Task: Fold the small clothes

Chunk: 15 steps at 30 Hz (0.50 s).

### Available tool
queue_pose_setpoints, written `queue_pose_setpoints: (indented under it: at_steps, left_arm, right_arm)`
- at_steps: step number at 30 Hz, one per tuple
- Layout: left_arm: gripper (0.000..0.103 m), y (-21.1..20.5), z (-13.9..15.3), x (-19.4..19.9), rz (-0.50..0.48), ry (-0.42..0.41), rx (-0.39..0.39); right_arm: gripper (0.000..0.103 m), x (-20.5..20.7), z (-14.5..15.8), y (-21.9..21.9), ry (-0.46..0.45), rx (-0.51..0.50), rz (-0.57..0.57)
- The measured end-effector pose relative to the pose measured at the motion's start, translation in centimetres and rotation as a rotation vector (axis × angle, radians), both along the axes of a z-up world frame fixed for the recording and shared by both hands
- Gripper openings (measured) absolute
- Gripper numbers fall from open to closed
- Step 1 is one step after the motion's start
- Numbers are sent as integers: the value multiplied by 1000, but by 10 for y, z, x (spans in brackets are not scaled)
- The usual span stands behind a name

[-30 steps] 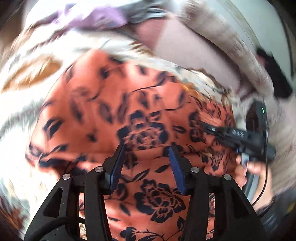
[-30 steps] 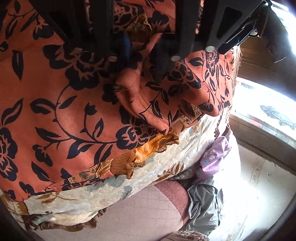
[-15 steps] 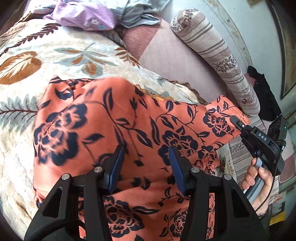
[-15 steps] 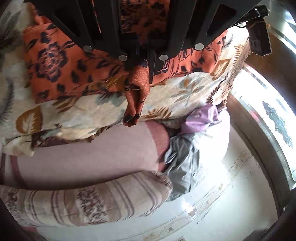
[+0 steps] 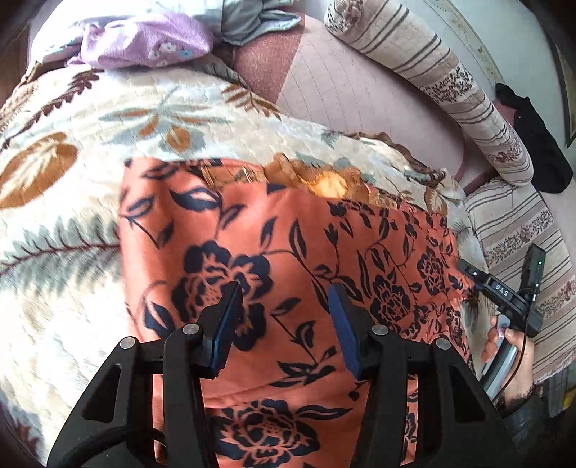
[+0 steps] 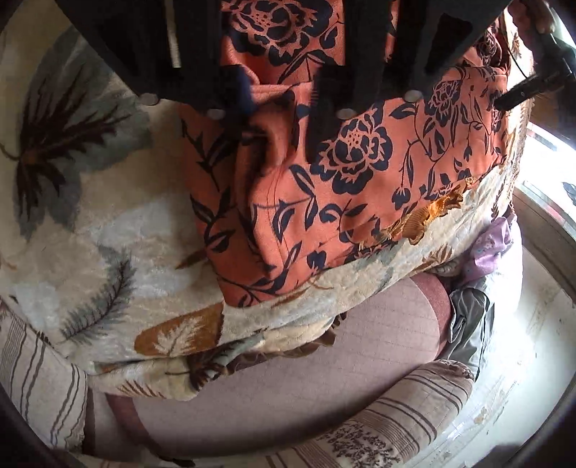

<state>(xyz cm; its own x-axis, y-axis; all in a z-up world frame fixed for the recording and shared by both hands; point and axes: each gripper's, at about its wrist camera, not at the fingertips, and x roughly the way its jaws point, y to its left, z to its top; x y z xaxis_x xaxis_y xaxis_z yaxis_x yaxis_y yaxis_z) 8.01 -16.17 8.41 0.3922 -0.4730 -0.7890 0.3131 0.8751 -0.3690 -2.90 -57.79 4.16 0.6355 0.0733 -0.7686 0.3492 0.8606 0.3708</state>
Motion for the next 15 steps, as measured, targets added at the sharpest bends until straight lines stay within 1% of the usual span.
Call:
queue_pose_setpoints:
  at_steps: [1, 3, 5, 7, 10, 12, 13, 14, 15]
  left_arm:
    - [48, 6, 5, 4, 17, -19, 14]
    - [48, 16, 8, 15, 47, -40, 58]
    - [48, 24, 3, 29, 82, -42, 112]
    - [48, 34, -6, 42, 126, -30, 141]
    - [48, 45, -21, 55, 205, -9, 177]
    - [48, 48, -28, 61, 234, 1, 169]
    - [48, 48, -32, 64, 240, 12, 163]
    - [48, 47, -36, 66, 240, 21, 158]
    - [48, 44, -38, 68, 232, 30, 158]
  right_arm:
    - [49, 1, 9, 1, -15, -52, 5]
    - [49, 8, 23, 0, -23, -137, 23]
    - [49, 20, 28, -4, -18, -147, 43]
    - [49, 33, 24, -7, -1, -153, 56]
    - [47, 55, 6, -5, 74, -187, 49]
    - [32, 60, -5, -3, 101, -180, 53]
    - [27, 61, -6, -1, 102, -187, 45]
    - [14, 61, -6, 1, 94, -196, 42]
    - [13, 60, -3, 3, 81, -192, 51]
